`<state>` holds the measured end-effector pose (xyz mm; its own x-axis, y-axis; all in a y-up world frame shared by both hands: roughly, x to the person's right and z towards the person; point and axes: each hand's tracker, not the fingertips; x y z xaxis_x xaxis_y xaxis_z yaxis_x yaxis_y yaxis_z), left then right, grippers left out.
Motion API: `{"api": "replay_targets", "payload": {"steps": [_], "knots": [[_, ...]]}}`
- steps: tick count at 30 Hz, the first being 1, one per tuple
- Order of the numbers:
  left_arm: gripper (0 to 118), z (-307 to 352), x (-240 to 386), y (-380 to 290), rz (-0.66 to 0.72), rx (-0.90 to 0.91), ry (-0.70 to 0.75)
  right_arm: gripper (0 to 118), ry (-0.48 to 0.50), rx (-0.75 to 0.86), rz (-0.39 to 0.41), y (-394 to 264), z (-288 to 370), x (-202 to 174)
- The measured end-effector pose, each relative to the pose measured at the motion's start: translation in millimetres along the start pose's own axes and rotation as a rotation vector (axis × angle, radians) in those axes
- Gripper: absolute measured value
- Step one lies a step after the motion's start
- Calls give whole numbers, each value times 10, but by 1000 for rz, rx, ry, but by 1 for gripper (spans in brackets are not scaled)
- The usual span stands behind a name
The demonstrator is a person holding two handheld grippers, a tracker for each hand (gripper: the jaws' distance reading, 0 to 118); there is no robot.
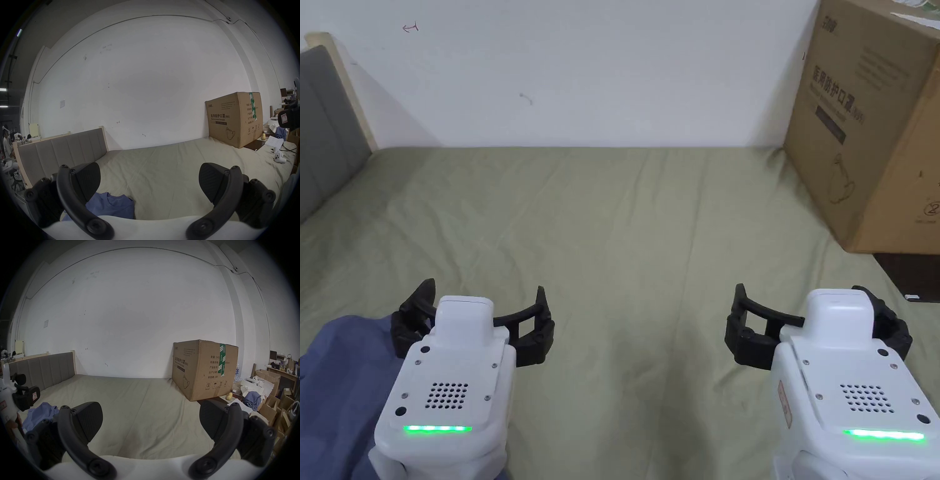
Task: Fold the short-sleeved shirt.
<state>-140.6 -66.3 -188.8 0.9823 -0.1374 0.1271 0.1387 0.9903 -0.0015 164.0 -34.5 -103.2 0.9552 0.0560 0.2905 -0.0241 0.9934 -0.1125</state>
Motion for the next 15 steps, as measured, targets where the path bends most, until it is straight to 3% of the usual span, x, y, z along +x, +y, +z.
{"api": "replay_targets", "payload": {"steps": [4, 5, 6, 7, 8, 9, 15], "knots": [[116, 6, -16, 47, 34, -2, -2, 109, -9, -2, 7, 10, 3, -9], [107, 14, -23, 63, 57, -1, -6, 95, -11, -4, 9, 16, 7, -11], [87, 28, -32, 78, 90, 5, -11, 71, -11, -2, 11, 19, 11, -13], [58, 22, -35, 84, 125, -3, -23, 42, -23, 1, 17, 21, 13, -22], [12, -2, -38, 95, 156, -26, -44, 3, -37, 1, 27, 25, 9, -26], [0, -43, -44, 107, 174, -48, -60, 0, -46, -10, 42, 25, 9, -29], [0, -30, -25, 116, 150, -36, -41, 0, -11, 3, 29, 74, 31, 12]]}}
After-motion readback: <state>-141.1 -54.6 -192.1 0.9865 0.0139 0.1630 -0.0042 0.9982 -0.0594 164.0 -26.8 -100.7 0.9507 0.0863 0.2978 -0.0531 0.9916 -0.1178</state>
